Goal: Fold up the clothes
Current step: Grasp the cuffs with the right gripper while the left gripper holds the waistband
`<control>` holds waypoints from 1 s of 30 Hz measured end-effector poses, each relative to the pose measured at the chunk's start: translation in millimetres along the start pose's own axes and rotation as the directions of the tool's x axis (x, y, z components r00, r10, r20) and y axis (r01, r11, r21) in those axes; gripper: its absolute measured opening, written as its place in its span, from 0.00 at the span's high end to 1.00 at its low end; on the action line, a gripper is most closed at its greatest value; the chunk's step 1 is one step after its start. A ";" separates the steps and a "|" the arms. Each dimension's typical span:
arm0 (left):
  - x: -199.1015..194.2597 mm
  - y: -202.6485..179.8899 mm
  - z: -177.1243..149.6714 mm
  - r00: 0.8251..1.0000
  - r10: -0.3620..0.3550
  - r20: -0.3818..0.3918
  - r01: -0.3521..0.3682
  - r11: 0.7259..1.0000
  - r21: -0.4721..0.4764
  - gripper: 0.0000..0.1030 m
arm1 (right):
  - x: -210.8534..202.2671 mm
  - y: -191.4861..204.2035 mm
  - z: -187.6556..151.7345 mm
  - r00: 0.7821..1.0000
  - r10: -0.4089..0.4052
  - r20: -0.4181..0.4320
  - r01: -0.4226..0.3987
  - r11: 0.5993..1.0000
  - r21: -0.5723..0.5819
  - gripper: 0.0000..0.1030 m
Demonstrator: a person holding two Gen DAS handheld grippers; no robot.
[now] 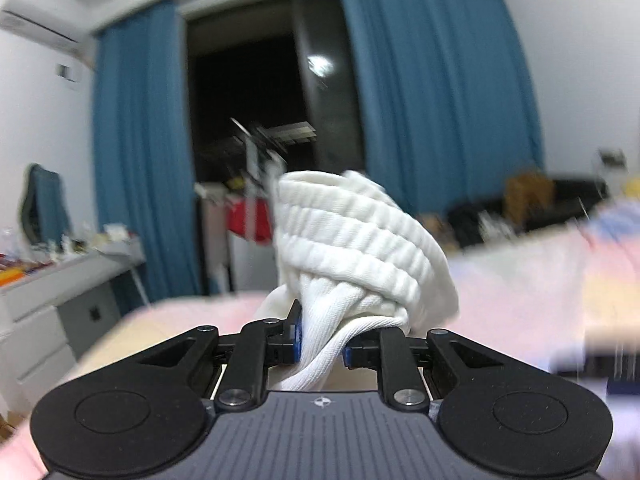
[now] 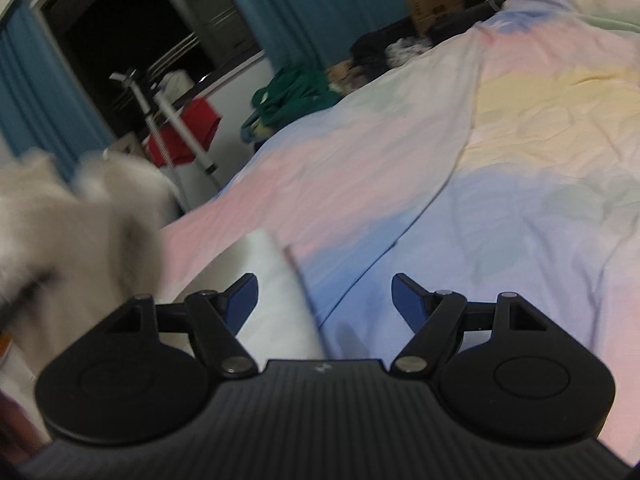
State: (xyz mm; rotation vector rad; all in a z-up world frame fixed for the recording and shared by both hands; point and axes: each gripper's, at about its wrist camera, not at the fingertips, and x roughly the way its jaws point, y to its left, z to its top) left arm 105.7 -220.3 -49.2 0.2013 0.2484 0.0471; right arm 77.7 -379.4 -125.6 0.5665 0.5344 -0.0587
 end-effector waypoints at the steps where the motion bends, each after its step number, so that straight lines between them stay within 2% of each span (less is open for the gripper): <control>1: 6.5 -12.5 -12.3 0.999 -0.015 -0.028 0.016 1.000 0.019 0.83 | -0.9 -5.6 3.4 1.000 -0.009 0.009 0.009 1.000 0.024 0.27; 4: 19.3 -34.1 -43.0 0.998 -0.027 -0.058 0.033 0.994 0.101 0.82 | 0.0 -22.5 10.3 0.999 -0.029 0.023 0.027 0.995 0.097 0.25; 7: 22.4 -33.9 -50.2 0.998 -0.051 -0.042 0.056 0.989 0.139 0.81 | 7.1 -31.0 12.0 1.000 -0.018 0.008 0.016 0.990 0.142 0.25; 9: 25.1 -28.4 -52.0 0.996 -0.075 -0.048 0.081 0.984 0.160 0.76 | 10.8 -31.6 11.7 1.000 0.021 0.001 -0.021 0.986 0.165 0.25; 10: 26.8 -24.4 -52.9 0.993 -0.094 -0.068 0.104 0.978 0.178 0.71 | 11.4 -30.7 11.7 0.999 0.040 0.003 -0.040 0.985 0.169 0.25; 12: 20.5 -14.4 -58.6 0.986 -0.126 -0.107 0.147 0.963 0.225 0.55 | 10.2 -27.6 11.6 0.997 0.076 0.014 -0.077 0.982 0.169 0.25; 14: 9.9 6.1 -65.9 0.984 -0.139 -0.113 0.165 0.949 0.268 0.25 | 6.9 -24.6 11.5 0.993 0.112 0.033 -0.116 0.979 0.169 0.25; 15: 2.7 17.6 -68.5 0.983 -0.149 -0.108 0.174 0.944 0.280 0.19 | 5.6 -23.5 11.4 0.991 0.130 0.039 -0.135 0.976 0.170 0.25; 18: -12.2 44.4 -74.0 0.981 -0.156 -0.115 0.185 0.930 0.317 0.17 | 2.6 -19.7 10.4 0.983 0.180 0.042 -0.185 0.968 0.170 0.25; 22: -14.0 75.0 -78.2 0.979 -0.108 -0.172 0.165 0.916 0.365 0.17 | 1.1 -9.2 5.3 0.969 0.249 0.010 -0.247 0.956 0.157 0.25; 26: -10.9 102.4 -88.3 0.987 -0.019 -0.158 0.074 0.934 0.349 0.17 | 10.3 5.1 -2.5 0.953 0.298 -0.051 -0.287 0.946 0.153 0.22; 30: 5.7 124.9 -93.1 0.974 0.008 -0.225 0.048 0.970 0.240 0.17 | 23.4 19.7 -9.3 0.940 0.323 -0.112 -0.306 0.941 0.146 0.22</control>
